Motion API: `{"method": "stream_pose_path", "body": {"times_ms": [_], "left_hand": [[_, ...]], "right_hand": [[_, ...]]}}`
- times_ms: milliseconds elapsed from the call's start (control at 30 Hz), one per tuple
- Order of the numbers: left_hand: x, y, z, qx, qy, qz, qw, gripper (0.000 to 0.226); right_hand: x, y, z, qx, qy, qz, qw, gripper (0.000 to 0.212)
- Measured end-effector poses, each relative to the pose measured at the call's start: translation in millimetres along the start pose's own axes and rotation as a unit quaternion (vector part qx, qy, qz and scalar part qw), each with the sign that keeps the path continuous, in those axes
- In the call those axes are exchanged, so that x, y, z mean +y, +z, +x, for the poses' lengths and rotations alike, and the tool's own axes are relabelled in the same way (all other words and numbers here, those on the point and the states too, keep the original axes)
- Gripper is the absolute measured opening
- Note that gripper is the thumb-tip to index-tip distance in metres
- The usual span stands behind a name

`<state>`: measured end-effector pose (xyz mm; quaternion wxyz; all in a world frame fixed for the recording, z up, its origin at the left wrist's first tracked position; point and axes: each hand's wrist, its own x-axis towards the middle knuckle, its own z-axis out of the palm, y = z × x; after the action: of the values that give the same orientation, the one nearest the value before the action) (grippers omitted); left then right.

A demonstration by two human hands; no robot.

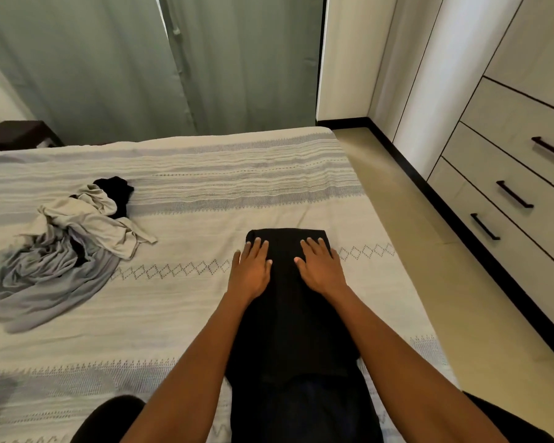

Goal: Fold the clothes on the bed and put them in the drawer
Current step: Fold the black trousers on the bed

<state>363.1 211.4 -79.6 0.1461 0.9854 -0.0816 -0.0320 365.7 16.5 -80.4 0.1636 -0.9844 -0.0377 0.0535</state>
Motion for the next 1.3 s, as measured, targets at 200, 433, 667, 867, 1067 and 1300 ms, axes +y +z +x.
{"method": "stream_pose_path", "body": {"times_ms": [200,433,667,867,1067,1300], "left_hand": [[-15.9,27.6,74.0,-0.08,-0.033,0.048,0.995,0.073],[-42.5,77.3,89.2,-0.092,-0.05,0.038,0.994,0.086],[-40.4,58.5,45.6,-0.032,-0.045,-0.032,0.998,0.076],[-63.1,48.4,-52.9,-0.031,-0.07,-0.129,0.989,0.075],[-93.4,50.1,-142.2,-0.029,-0.085,-0.016,0.996,0.084],[-74.8,26.6,-171.2,-0.097,-0.28,-0.071,0.952,0.072]], "right_hand": [[22.5,25.2,72.1,-0.06,0.052,-0.034,0.996,0.078],[48.2,73.9,85.3,-0.032,0.078,-0.038,0.996,0.086],[16.1,42.7,52.1,-0.006,0.016,-0.111,0.994,0.075],[-37.1,63.8,-59.0,-0.02,-0.094,-0.063,0.993,0.084],[-32.0,87.3,-147.0,-0.04,-0.044,-0.127,0.99,0.085],[-17.8,77.3,-208.1,-0.032,0.001,-0.141,0.989,0.085]]}}
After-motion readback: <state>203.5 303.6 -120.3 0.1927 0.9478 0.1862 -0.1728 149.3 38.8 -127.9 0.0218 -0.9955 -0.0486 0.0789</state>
